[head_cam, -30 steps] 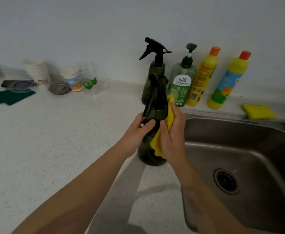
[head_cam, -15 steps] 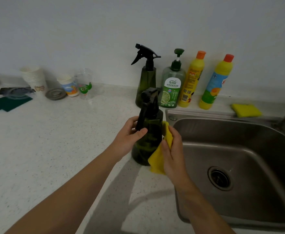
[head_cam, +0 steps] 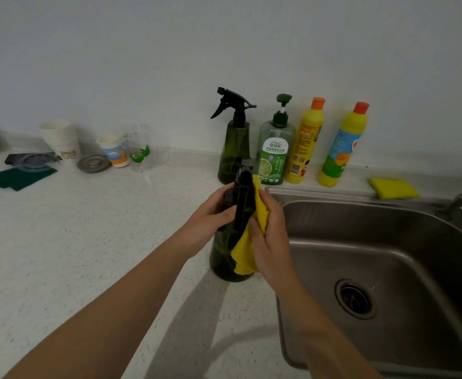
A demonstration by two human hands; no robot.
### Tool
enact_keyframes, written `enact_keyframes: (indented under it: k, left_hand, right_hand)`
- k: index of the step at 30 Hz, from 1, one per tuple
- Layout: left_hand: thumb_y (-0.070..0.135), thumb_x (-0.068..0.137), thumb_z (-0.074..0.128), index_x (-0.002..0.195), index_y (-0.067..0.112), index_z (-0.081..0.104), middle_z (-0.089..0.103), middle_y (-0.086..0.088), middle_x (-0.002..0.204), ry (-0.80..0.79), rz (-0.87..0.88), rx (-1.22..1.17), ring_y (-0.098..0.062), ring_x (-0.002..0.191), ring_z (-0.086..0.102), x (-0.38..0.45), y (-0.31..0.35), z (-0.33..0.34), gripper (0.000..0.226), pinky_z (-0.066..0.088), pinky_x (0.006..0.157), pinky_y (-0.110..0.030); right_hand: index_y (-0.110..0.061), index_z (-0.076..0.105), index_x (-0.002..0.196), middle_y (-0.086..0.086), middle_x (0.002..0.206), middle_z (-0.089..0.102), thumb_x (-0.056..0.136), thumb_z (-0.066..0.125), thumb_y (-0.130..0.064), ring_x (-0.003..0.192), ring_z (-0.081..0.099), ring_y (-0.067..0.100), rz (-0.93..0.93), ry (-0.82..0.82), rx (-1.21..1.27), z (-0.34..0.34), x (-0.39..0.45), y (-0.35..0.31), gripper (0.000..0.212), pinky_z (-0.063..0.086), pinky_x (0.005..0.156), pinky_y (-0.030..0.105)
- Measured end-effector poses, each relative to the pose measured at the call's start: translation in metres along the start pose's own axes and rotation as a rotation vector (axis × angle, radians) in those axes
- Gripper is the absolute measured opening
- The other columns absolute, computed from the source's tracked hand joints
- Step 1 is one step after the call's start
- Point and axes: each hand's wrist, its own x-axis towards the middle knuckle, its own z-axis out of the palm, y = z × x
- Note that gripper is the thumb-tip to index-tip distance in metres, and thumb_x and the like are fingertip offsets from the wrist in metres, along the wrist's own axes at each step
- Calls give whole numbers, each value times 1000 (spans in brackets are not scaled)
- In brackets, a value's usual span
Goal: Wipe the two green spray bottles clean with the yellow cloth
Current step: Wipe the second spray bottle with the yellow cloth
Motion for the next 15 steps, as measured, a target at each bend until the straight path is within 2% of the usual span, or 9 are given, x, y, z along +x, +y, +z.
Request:
enact_keyframes:
  k: [1,3,5,7,9,11,13,15]
  left_hand:
    - [16,89,45,110,35,46,56,17,107,0,1,-26,12,86,59,1,-1,1,29,48,69,-5]
    - [12,89,44,110,29,45,55,16,104,21,8,-49,7,87,58,2,-2,3,27,47,67,-4]
    - [10,88,46,109,28,45,54,15,102,52,19,-47,4,91,54,1,-3,4,28,47,68,-4]
    - [10,84,52,104,34,44,54,14,104,40,31,-11,0,97,52,0,-3,6,32,48,70,-8]
    - [13,80,59,103,38,43,53,12,107,29,44,57,-2,101,51,-1,-4,10,38,46,73,-10]
    - [17,77,63,110,32,42,52,5,112,81,61,121,-10,105,51,-2,-6,16,41,43,82,-14]
    - [26,75,66,112,27,40,50,1,113,160,81,172,-16,109,49,-4,-6,25,45,44,92,-28]
    - [30,75,63,111,25,36,47,5,106,203,84,187,-19,110,48,-7,-4,32,44,42,97,-37]
  right_hand:
    - [-44,19,119,-14,126,31,83,37,-28,114,29,-16,20,2,-7,2,-3,4,44,24,97,1]
    - [-45,19,119,-13,126,32,86,37,-29,117,34,-6,88,-17,-4,1,-12,16,41,28,104,15]
    - [-36,22,126,-6,130,36,92,38,-25,123,38,10,161,-72,-16,-3,-20,24,39,31,109,34]
    - [-28,28,128,0,132,41,92,39,-26,122,41,17,194,-87,-14,-12,-23,22,38,34,107,43]
    - [-28,32,125,-2,125,43,91,40,-28,119,43,17,201,-25,22,-23,-21,10,35,38,104,43]
    - [-29,34,124,-8,118,43,93,40,-21,115,45,17,205,73,93,-36,-16,-7,32,40,100,41]
    - [-36,35,119,-15,114,44,93,39,-18,111,47,13,157,173,156,-49,-15,-25,32,41,95,38]
    - [-45,36,112,-22,115,42,92,39,-21,113,47,11,90,246,203,-59,-15,-39,31,41,95,36]
